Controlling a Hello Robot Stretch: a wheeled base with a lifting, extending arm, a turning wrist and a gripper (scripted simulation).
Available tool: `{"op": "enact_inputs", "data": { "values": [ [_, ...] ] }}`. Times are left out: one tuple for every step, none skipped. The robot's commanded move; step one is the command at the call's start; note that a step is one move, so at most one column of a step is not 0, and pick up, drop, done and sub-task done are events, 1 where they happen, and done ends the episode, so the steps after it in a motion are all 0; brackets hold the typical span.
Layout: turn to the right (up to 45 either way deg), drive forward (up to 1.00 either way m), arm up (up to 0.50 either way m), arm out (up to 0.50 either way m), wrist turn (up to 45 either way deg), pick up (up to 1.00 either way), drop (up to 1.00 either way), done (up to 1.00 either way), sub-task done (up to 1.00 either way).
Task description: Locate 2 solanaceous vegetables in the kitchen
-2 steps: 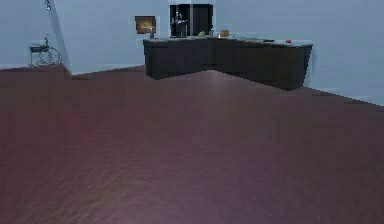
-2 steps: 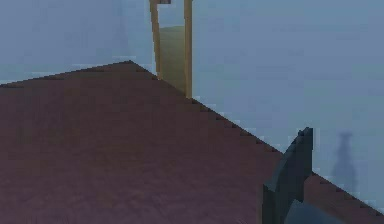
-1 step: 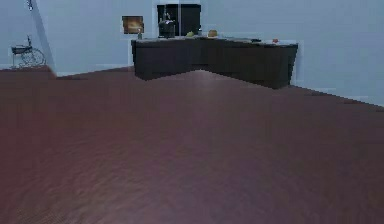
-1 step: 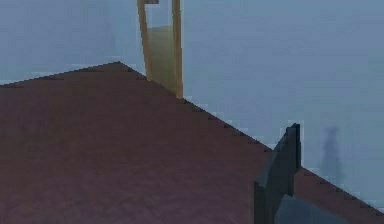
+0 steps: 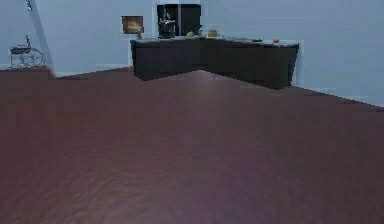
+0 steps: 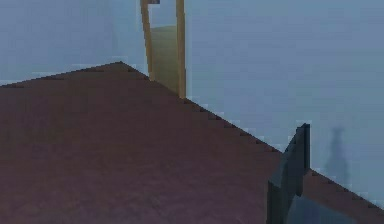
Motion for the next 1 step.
{"op": "enact_inputs", "data": {
  "values": [
    [24.0, 0.00, 0.00, 0.00, 0.0, 0.00, 0.00, 0.00, 0.00]
  ]
}}
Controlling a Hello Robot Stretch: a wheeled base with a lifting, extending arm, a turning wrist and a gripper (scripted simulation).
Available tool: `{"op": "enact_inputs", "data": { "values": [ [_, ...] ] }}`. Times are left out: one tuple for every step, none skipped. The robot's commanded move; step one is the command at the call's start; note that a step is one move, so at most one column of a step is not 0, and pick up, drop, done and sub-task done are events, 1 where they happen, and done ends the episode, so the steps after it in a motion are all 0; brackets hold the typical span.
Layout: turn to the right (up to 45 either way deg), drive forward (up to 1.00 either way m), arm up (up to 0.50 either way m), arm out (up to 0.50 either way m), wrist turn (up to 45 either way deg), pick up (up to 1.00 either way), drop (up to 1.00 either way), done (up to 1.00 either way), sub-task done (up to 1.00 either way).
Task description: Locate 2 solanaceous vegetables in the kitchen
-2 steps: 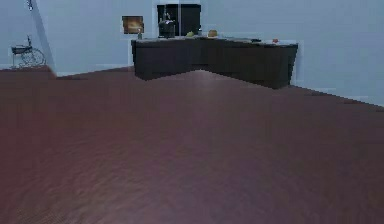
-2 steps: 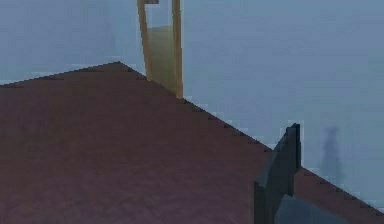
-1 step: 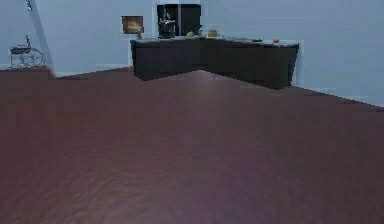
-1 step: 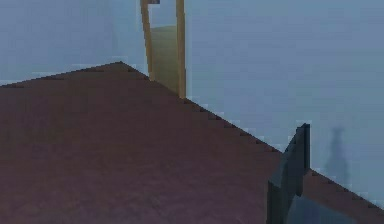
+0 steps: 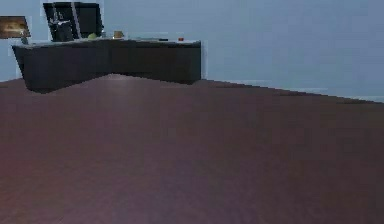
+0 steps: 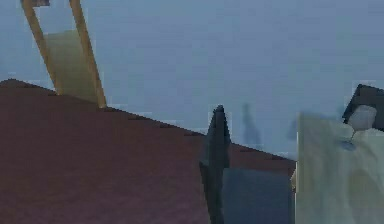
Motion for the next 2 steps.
{"op": "enact_inputs", "data": {
  "values": [
    [0.0, 1.00, 0.00, 0.00, 0.0, 0.00, 0.00, 0.00, 0.00],
    [0.0, 1.00, 0.00, 0.00, 0.0, 0.00, 0.00, 0.00, 0.00]
  ]
}}
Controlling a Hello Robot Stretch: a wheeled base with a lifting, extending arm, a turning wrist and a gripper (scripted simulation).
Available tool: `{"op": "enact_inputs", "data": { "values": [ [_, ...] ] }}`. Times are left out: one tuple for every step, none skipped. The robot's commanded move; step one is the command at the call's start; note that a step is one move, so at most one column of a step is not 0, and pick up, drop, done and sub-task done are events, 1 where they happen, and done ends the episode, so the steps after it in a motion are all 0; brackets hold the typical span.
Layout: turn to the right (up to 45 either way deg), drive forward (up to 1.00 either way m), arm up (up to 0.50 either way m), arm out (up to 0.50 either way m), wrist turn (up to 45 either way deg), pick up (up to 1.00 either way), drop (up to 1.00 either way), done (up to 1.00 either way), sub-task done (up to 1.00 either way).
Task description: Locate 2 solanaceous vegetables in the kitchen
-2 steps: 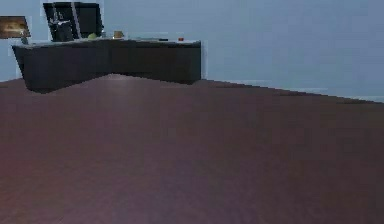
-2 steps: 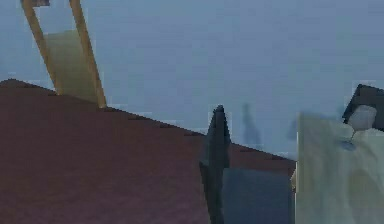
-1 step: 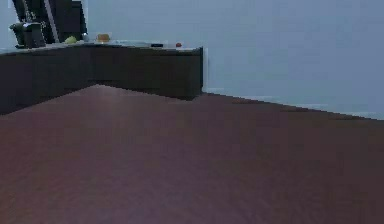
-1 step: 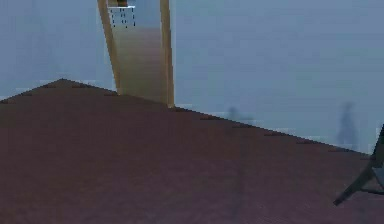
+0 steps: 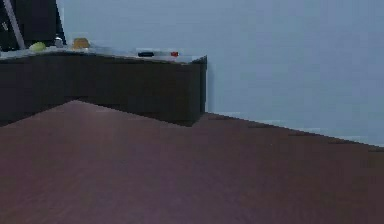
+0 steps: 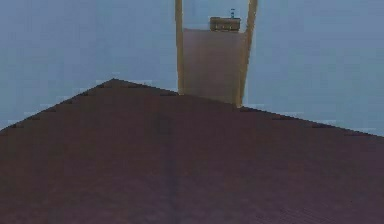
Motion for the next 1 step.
{"op": "enact_inputs", "data": {
  "values": [
    [0.0, 1.00, 0.00, 0.00, 0.0, 0.00, 0.00, 0.00, 0.00]
  ]
}}
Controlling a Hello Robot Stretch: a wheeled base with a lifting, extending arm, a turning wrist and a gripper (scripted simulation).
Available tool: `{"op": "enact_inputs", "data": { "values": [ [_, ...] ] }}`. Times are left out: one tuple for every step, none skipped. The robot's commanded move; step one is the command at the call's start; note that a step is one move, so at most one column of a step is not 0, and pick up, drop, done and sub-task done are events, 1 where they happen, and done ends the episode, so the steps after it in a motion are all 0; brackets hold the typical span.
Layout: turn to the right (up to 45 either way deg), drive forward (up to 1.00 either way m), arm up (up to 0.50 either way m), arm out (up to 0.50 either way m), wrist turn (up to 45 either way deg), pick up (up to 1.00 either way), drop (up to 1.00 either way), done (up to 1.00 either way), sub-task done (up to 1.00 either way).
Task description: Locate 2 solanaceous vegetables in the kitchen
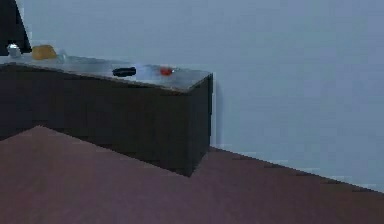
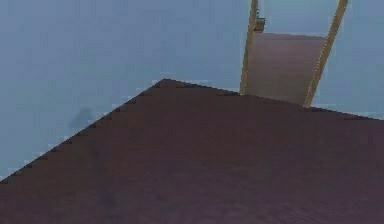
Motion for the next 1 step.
{"op": "enact_inputs", "data": {
  "values": [
    [3.0, 0.00, 0.00, 0.00, 0.0, 0.00, 0.00, 0.00, 0.00]
  ]
}}
